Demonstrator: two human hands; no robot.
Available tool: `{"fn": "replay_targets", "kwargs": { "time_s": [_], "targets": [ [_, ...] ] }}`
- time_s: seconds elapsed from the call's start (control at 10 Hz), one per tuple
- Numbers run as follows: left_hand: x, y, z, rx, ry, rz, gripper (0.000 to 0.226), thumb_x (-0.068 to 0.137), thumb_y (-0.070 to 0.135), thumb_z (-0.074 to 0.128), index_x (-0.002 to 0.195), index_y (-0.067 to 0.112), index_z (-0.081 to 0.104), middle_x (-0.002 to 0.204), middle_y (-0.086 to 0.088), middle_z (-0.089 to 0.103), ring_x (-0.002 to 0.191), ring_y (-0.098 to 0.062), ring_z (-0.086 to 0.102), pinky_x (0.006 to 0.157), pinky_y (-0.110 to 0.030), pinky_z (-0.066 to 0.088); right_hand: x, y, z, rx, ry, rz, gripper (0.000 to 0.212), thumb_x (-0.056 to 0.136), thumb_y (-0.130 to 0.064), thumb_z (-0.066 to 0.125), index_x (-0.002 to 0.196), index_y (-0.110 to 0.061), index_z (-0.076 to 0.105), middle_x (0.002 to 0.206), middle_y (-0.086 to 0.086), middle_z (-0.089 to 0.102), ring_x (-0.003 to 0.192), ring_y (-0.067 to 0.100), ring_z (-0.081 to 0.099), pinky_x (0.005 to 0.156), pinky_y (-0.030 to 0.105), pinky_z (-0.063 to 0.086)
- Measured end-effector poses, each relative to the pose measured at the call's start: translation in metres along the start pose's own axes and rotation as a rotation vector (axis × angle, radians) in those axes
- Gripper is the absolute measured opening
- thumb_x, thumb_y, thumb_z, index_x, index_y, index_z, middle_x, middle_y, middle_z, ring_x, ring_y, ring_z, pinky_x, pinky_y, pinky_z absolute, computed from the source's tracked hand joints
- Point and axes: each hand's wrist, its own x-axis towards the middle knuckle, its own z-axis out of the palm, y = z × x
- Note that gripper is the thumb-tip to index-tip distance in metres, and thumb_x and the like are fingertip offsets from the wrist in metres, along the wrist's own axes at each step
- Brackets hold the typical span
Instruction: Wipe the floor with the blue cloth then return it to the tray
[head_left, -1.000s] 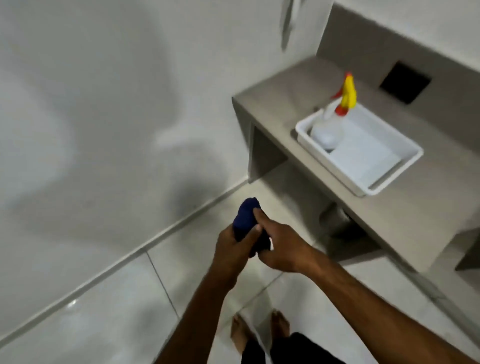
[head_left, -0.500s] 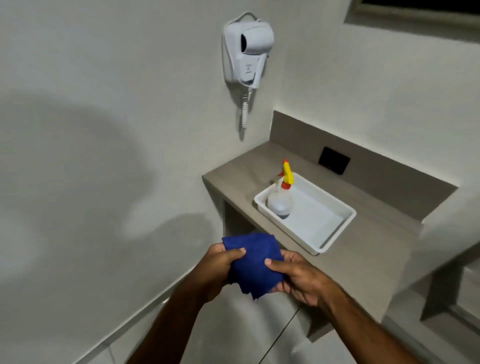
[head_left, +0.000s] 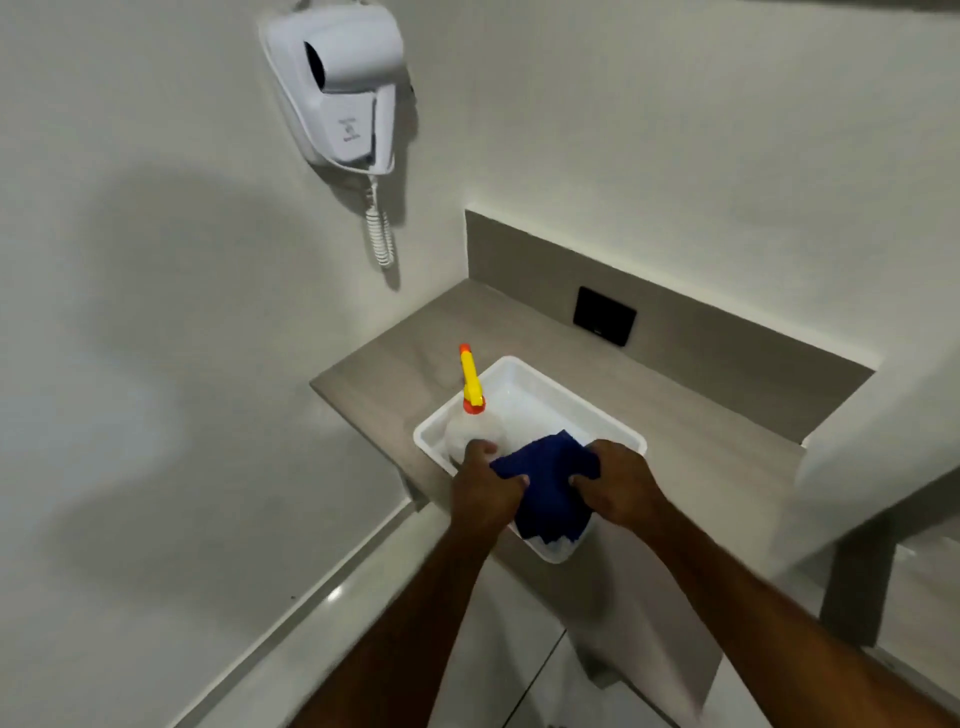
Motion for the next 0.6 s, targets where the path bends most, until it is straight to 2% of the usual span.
{"fn": "replay_targets", "kwargs": {
  "time_s": [0.1, 0.2, 0.3, 0.4, 0.5, 0.6],
  "targets": [
    [0.025, -0.005, 0.027, 0.317, 0.032, 0.068, 0.032, 0.08, 0.028, 0.073, 0.106, 0.016, 0.06, 0.106, -0.006, 0.07, 0.1, -0.026, 0.066, 0.086, -0.036, 0.053, 0.031, 0.019, 0.015, -0.071, -0.054, 0.002, 0.033, 0.089, -0.018, 0.066, 0.117, -0.003, 0.059, 0.116, 0.016, 0.067, 0.109, 0.031, 0.062, 0.097, 0.037, 0.05],
    [0.033, -0.017, 0.039, 0.572, 0.032, 0.121, 0.021, 0.082, 0.027, 0.069, 0.099, 0.016, 0.065, 0.104, -0.005, 0.071, 0.102, -0.026, 0.067, 0.085, -0.039, 0.055, 0.054, 0.031, 0.032, -0.2, -0.176, -0.046, 0.036, 0.088, -0.023, 0.066, 0.116, -0.002, 0.056, 0.117, 0.018, 0.066, 0.109, 0.031, 0.062, 0.094, 0.036, 0.05],
    [0.033, -0.022, 0.04, 0.727, 0.029, 0.144, 0.014, 0.083, 0.025, 0.068, 0.092, 0.013, 0.069, 0.101, -0.008, 0.07, 0.099, -0.027, 0.067, 0.084, -0.042, 0.059, 0.068, 0.031, 0.043, -0.312, -0.271, -0.089, 0.036, 0.087, -0.024, 0.067, 0.115, -0.004, 0.057, 0.116, 0.016, 0.066, 0.106, 0.03, 0.063, 0.09, 0.035, 0.05],
    [0.029, -0.024, 0.034, 0.874, 0.068, 0.248, 0.019, 0.085, 0.029, 0.068, 0.095, 0.014, 0.072, 0.101, -0.007, 0.072, 0.1, -0.027, 0.064, 0.088, -0.042, 0.057, 0.074, 0.032, 0.047, -0.497, -0.281, -0.148, 0.029, 0.087, -0.028, 0.065, 0.109, -0.009, 0.058, 0.11, 0.011, 0.068, 0.098, 0.027, 0.066, 0.079, 0.035, 0.051],
    [0.022, -0.027, 0.012, 0.936, 0.129, 0.376, 0.029, 0.084, 0.036, 0.064, 0.104, 0.017, 0.07, 0.104, -0.004, 0.074, 0.1, -0.027, 0.062, 0.085, -0.04, 0.053, 0.072, 0.031, 0.047, -0.765, -0.291, -0.149, 0.031, 0.087, -0.038, 0.064, 0.107, -0.015, 0.061, 0.106, 0.004, 0.069, 0.094, 0.023, 0.068, 0.07, 0.033, 0.045],
    [0.016, -0.03, -0.023, 1.014, 0.242, 0.457, 0.033, 0.085, 0.04, 0.058, 0.102, 0.014, 0.067, 0.101, -0.008, 0.073, 0.093, -0.032, 0.062, 0.078, -0.04, 0.05, 0.075, 0.01, 0.034, -0.919, -0.246, -0.213, 0.031, 0.084, -0.039, 0.064, 0.106, -0.018, 0.064, 0.108, 0.003, 0.069, 0.096, 0.023, 0.068, 0.076, 0.035, 0.051]
  ]
}}
